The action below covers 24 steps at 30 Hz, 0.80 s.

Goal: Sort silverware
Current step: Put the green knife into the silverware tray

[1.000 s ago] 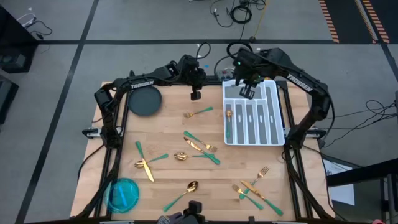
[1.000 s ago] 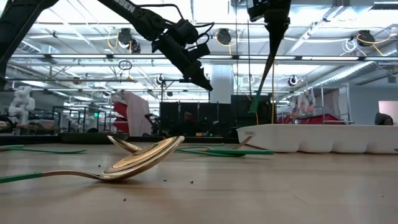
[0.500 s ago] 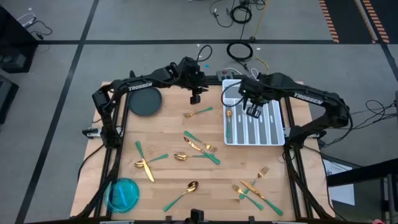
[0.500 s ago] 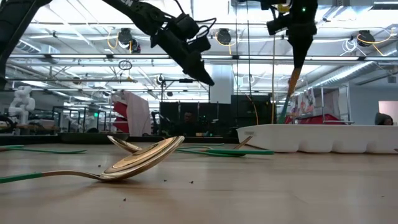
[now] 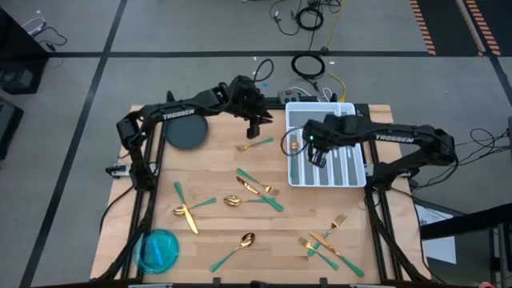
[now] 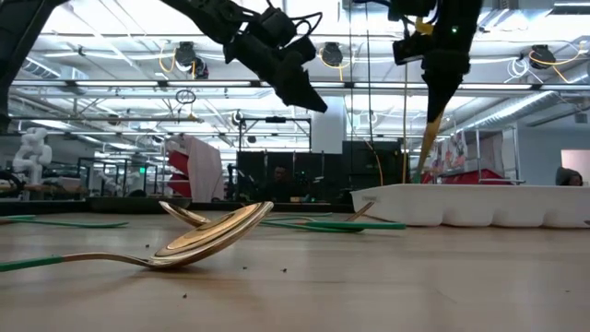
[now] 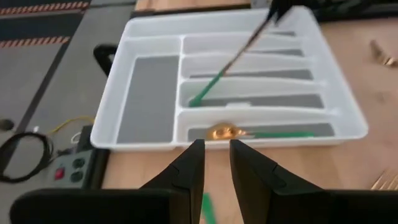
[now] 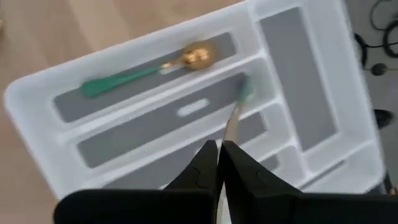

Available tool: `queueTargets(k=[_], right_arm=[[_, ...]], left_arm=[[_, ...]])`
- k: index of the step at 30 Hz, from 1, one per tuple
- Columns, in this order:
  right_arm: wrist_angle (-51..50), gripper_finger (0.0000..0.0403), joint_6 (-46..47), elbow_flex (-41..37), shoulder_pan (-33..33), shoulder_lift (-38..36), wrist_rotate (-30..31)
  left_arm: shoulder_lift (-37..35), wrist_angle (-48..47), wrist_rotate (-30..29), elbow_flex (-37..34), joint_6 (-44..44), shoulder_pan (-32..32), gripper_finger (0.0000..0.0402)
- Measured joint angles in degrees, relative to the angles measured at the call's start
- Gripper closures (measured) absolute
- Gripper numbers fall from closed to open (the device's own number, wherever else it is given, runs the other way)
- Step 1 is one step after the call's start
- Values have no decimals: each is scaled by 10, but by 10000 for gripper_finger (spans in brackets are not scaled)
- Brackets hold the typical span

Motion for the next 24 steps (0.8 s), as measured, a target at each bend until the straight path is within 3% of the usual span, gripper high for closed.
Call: queueTargets(k=[14, 24], right_arm=[[115, 400, 109, -99, 92, 5, 10], [119, 398, 144, -115, 125, 6, 20]], left_arm=[[-68, 49, 37, 0, -57, -2, 318], [-77, 43, 37, 0, -58, -2, 318]])
